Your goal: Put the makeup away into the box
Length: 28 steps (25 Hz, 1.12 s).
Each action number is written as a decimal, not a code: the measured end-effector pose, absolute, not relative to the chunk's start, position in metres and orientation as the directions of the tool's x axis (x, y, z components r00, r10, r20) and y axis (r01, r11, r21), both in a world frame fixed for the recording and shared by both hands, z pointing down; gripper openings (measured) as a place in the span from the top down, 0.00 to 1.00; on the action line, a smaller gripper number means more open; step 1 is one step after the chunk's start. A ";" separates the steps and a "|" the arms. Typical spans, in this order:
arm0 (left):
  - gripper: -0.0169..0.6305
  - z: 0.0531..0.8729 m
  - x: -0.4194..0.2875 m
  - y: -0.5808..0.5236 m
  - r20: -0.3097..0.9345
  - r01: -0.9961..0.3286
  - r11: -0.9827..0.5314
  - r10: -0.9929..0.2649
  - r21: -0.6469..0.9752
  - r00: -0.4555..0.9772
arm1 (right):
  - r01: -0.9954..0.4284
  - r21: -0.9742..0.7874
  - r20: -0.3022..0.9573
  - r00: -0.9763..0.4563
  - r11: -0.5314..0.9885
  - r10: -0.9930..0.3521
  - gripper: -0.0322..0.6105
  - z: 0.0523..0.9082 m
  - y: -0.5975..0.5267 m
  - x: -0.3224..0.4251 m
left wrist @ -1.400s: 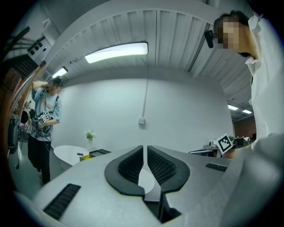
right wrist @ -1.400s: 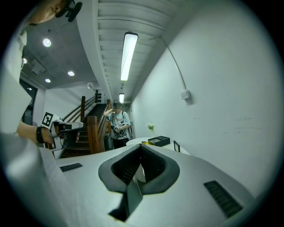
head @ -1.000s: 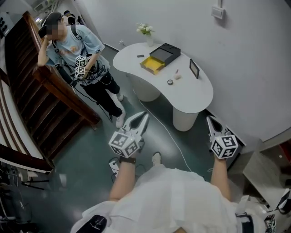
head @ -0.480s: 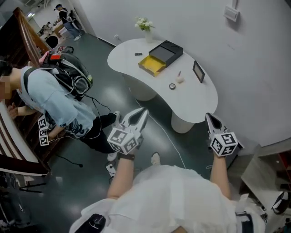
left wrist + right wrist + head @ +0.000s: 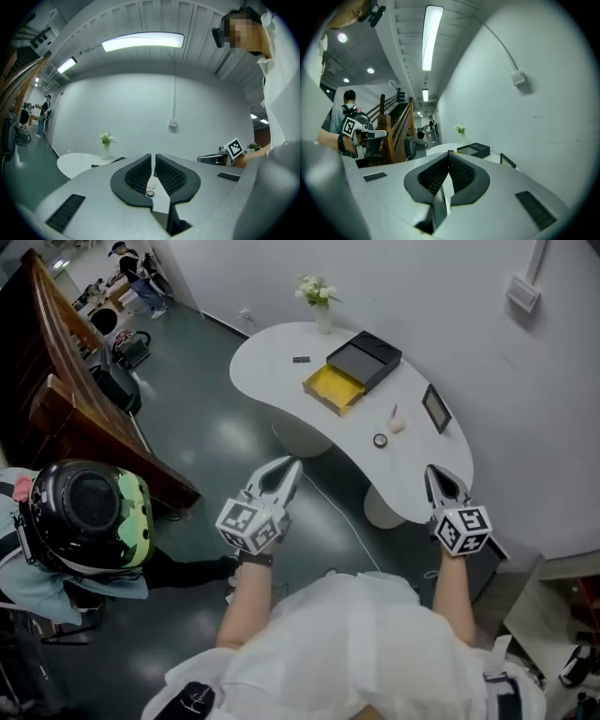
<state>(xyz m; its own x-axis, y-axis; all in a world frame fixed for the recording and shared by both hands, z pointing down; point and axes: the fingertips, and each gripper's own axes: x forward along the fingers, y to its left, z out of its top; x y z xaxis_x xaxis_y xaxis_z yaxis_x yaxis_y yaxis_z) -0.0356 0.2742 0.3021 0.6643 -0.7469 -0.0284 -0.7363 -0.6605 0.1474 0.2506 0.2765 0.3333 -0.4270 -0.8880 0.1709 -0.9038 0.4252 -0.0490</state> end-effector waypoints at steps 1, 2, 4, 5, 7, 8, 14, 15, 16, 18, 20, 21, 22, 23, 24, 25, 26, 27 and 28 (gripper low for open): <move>0.91 0.302 -0.044 0.267 -0.030 -0.739 -0.658 -0.750 0.146 0.661 | -0.903 -0.050 0.168 -0.429 0.427 -0.887 0.93 0.333 0.268 0.243; 0.91 0.302 -0.052 0.260 -0.031 -0.743 -0.653 -0.753 0.146 0.657 | -0.901 -0.049 0.168 -0.433 0.431 -0.885 0.94 0.333 0.261 0.236; 0.91 0.301 -0.065 0.248 -0.033 -0.750 -0.645 -0.761 0.145 0.648 | -0.894 -0.046 0.178 -0.446 0.445 -0.877 0.93 0.335 0.247 0.222; 0.91 0.301 -0.071 0.243 -0.034 -0.753 -0.642 -0.764 0.144 0.645 | -0.890 -0.045 0.185 -0.453 0.453 -0.872 0.93 0.337 0.240 0.216; 0.91 0.302 -0.082 0.229 -0.036 -0.760 -0.635 -0.770 0.139 0.637 | -0.885 -0.045 0.195 -0.463 0.464 -0.865 0.94 0.341 0.222 0.206; 0.91 0.303 -0.088 0.221 -0.036 -0.762 -0.632 -0.772 0.138 0.634 | -0.882 -0.046 0.198 -0.467 0.468 -0.862 0.94 0.344 0.212 0.200; 0.91 0.309 -0.112 0.166 -0.022 -0.755 -0.644 -0.762 0.127 0.647 | -0.871 -0.056 0.205 -0.488 0.488 -0.848 0.93 0.353 0.144 0.166; 0.91 0.309 -0.115 0.154 -0.019 -0.751 -0.648 -0.759 0.124 0.651 | -0.869 -0.059 0.203 -0.493 0.492 -0.846 0.94 0.354 0.131 0.159; 0.91 0.309 -0.118 0.141 -0.017 -0.747 -0.654 -0.753 0.121 0.657 | -0.867 -0.063 0.202 -0.497 0.495 -0.844 0.93 0.356 0.118 0.152; 0.91 0.309 -0.123 0.118 -0.006 -0.731 -0.673 -0.736 0.114 0.677 | -0.865 -0.073 0.204 -0.501 0.497 -0.841 0.93 0.358 0.093 0.140; 0.91 0.308 -0.124 0.094 0.004 -0.708 -0.697 -0.712 0.110 0.702 | -0.865 -0.079 0.207 -0.500 0.495 -0.841 0.94 0.358 0.070 0.129; 0.91 0.308 -0.125 0.081 0.008 -0.698 -0.707 -0.702 0.111 0.712 | -0.867 -0.078 0.209 -0.498 0.493 -0.842 0.93 0.358 0.059 0.125; 0.91 0.308 -0.125 0.067 0.012 -0.689 -0.716 -0.693 0.113 0.721 | -0.869 -0.077 0.212 -0.494 0.490 -0.843 0.93 0.359 0.047 0.122; 0.91 0.310 -0.125 0.053 0.018 -0.681 -0.723 -0.684 0.117 0.730 | -0.871 -0.076 0.217 -0.489 0.485 -0.845 0.93 0.360 0.035 0.120; 0.91 0.311 -0.124 0.041 0.025 -0.671 -0.731 -0.674 0.120 0.738 | -0.875 -0.078 0.224 -0.483 0.478 -0.847 0.93 0.362 0.026 0.119; 0.91 0.313 -0.121 0.030 0.034 -0.661 -0.740 -0.663 0.122 0.748 | -0.879 -0.080 0.232 -0.475 0.470 -0.849 0.93 0.364 0.018 0.120; 0.91 0.315 -0.118 0.019 0.041 -0.651 -0.750 -0.651 0.119 0.758 | -0.883 -0.080 0.239 -0.467 0.462 -0.852 0.93 0.366 0.011 0.121; 0.91 0.315 -0.115 0.009 0.044 -0.639 -0.762 -0.638 0.111 0.769 | -0.888 -0.077 0.245 -0.458 0.454 -0.855 0.93 0.368 0.004 0.123; 0.91 0.314 -0.112 -0.001 0.043 -0.626 -0.773 -0.625 0.102 0.779 | -0.892 -0.074 0.249 -0.450 0.447 -0.858 0.93 0.369 -0.002 0.124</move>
